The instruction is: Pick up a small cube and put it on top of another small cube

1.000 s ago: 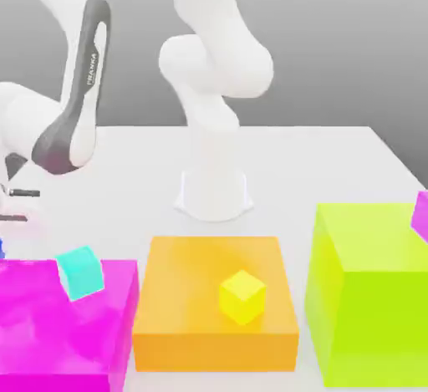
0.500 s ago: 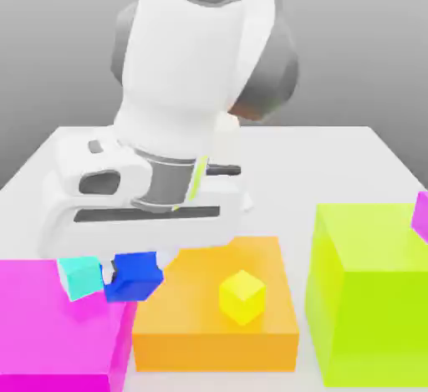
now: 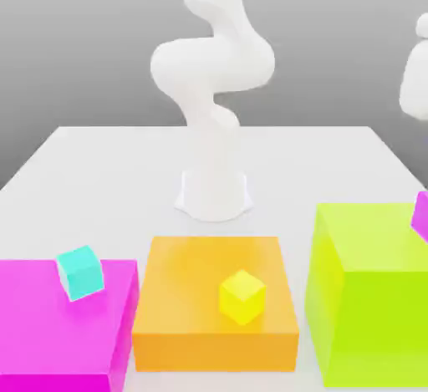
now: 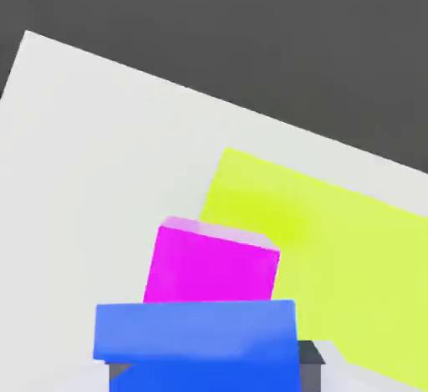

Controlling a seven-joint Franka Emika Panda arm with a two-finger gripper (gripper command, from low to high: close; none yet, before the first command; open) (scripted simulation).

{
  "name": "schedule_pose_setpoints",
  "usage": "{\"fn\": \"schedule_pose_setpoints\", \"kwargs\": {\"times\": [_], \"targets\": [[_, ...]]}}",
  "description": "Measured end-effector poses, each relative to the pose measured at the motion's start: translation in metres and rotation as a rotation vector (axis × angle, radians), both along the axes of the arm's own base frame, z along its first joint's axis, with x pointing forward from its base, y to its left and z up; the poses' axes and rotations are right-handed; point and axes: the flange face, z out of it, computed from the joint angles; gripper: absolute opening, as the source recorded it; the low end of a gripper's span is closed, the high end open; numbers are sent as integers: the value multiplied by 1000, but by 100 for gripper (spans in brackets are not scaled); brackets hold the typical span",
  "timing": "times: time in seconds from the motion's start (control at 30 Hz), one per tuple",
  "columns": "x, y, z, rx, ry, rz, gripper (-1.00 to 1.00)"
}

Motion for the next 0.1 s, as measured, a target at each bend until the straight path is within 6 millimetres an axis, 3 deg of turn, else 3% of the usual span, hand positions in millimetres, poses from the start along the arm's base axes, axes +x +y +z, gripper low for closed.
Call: {"fn": "schedule_pose_setpoints", "kwargs": {"times": [0.03,0.1], "targets": [[-1,0,-8,1,1,-1,100],[-1,0,-8,1,1,-1,100]]}}
